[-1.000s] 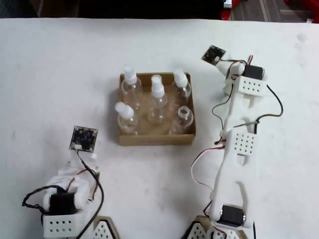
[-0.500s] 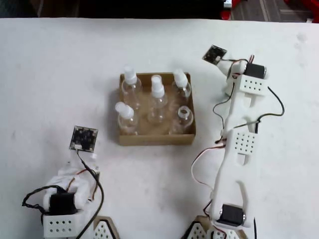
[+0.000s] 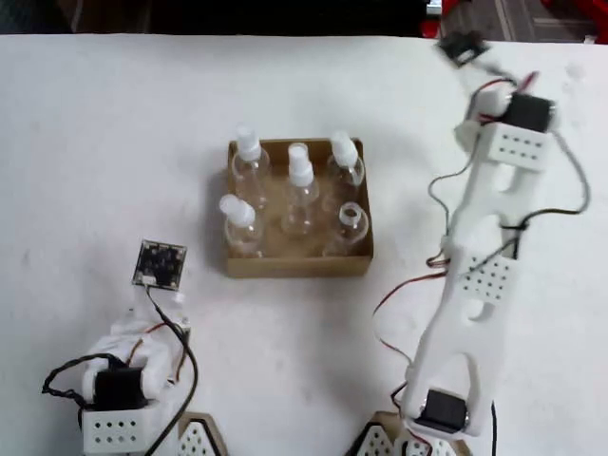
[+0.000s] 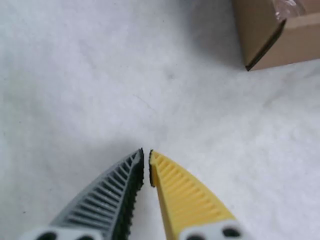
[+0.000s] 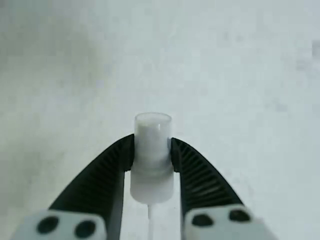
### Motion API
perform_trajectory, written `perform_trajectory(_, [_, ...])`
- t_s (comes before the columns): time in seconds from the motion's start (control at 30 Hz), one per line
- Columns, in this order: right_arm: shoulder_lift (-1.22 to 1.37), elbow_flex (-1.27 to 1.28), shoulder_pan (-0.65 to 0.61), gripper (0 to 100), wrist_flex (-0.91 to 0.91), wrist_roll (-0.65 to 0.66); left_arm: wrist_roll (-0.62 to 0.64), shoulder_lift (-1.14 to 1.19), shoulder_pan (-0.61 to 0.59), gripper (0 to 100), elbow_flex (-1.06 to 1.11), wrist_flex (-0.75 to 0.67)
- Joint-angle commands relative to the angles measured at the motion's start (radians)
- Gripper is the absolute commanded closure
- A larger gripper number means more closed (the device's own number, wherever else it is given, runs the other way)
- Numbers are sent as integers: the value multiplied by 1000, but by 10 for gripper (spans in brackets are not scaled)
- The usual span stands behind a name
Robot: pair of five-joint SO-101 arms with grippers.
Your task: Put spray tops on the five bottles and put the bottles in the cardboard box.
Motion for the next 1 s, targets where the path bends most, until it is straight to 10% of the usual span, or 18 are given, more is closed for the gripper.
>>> perform_trajectory(0.0, [-179,-32,79,983,33,-180,-6,-8,13,975,-2,-23])
perform_trajectory(0.53, [-796,479,305,983,31,-419,-6,-8,13,975,-2,-23])
perform_trajectory(0.97, [-1508,1180,10,983,-64,-416,-6,-8,13,975,-2,-23])
